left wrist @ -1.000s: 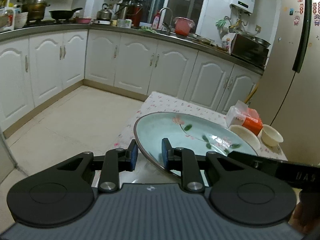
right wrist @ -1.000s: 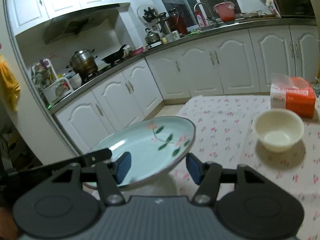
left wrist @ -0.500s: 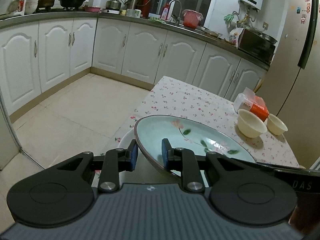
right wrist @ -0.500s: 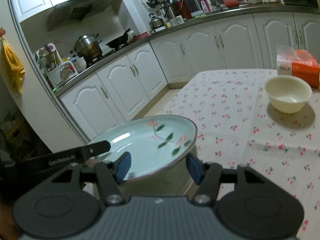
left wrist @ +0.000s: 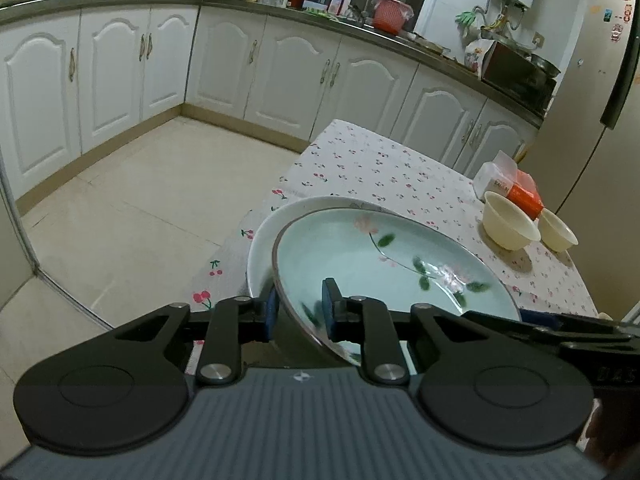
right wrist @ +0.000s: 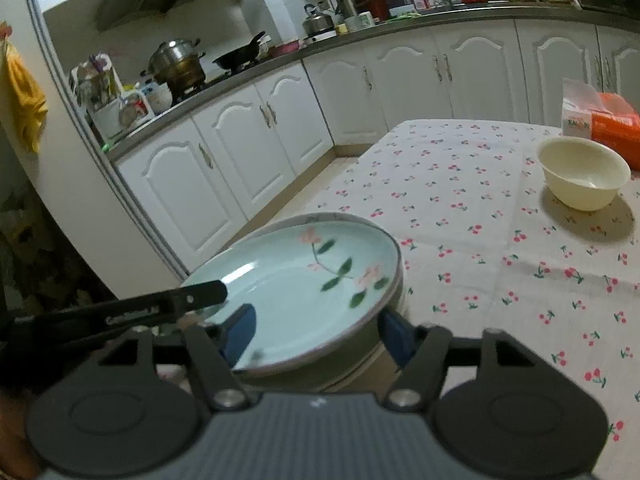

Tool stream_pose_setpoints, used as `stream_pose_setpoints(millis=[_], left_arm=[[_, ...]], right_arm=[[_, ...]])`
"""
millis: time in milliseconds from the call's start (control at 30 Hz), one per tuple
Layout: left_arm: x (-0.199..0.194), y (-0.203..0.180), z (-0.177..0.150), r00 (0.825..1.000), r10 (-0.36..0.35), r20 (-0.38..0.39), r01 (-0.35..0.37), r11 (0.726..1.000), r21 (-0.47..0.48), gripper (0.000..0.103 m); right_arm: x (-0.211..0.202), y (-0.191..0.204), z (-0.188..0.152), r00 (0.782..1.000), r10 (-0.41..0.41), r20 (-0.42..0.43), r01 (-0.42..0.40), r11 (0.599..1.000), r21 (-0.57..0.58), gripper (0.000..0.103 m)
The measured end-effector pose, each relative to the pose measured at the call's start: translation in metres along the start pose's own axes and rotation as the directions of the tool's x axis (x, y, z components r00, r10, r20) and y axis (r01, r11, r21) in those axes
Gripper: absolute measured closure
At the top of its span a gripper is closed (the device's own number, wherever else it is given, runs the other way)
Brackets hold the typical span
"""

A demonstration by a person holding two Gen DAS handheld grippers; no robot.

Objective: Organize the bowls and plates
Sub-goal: 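Lift the green plate with the left gripper and carry it over the white plates, then lower the green plate onto the white plate stack and open the left gripper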

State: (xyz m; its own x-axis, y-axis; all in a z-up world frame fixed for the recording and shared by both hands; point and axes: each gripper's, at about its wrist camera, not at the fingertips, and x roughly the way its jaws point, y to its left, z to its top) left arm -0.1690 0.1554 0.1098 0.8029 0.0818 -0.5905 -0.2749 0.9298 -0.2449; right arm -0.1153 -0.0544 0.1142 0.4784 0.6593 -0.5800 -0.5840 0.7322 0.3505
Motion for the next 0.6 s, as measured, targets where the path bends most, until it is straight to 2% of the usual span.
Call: stream_pose_setpoints(millis=[133,167,233,367,433,567,600], left_arm=[[-0.005,0.002,0.000,1.000,-0.014,-0.003,0.014,1.000,0.002,0.082],[-0.006,0.003,0.000,1.000,-0.017,-0.001,0.017,1.000,0.002,0.081],[-0.007,0.003,0.001,1.000,-0.020,-0.001,0.020,1.000,0.001,0.081],[-0.013,0.007,0.001,1.000,-0.030,0.001,0.030,1.000,0.000,0.078],[-0.015,0.008,-0.001,0.999,-0.044,0.003,0.044,0.999,0.001,0.074],[-0.020,0.010,-0.001,0.998,-0.064,0.011,0.064,0.998,0.004,0.068],[-0.023,0.010,-0.001,0.998,-0.063,0.016,0.063,0.998,0.012,0.059]], right_arm=[[0.003,-0.003,-0.002,0.999,-0.036,-0.036,0.036,0.999,0.007,0.031],[0.000,-0.005,-0.003,0.999,-0.031,-0.023,0.031,0.999,0.013,0.029],[-0.007,-0.004,-0.001,0.999,-0.039,0.008,0.039,0.999,0.006,0.016],[-0.017,-0.008,0.005,0.997,-0.068,0.045,0.068,0.998,0.004,0.008],[-0.015,-0.019,0.003,0.998,-0.058,0.034,0.055,0.996,0.067,0.007],[-0.006,-0.045,-0.009,1.000,0.018,0.000,-0.018,0.971,0.240,0.007],[-0.006,-0.049,-0.012,1.000,0.031,-0.002,-0.029,0.963,0.269,0.007]])
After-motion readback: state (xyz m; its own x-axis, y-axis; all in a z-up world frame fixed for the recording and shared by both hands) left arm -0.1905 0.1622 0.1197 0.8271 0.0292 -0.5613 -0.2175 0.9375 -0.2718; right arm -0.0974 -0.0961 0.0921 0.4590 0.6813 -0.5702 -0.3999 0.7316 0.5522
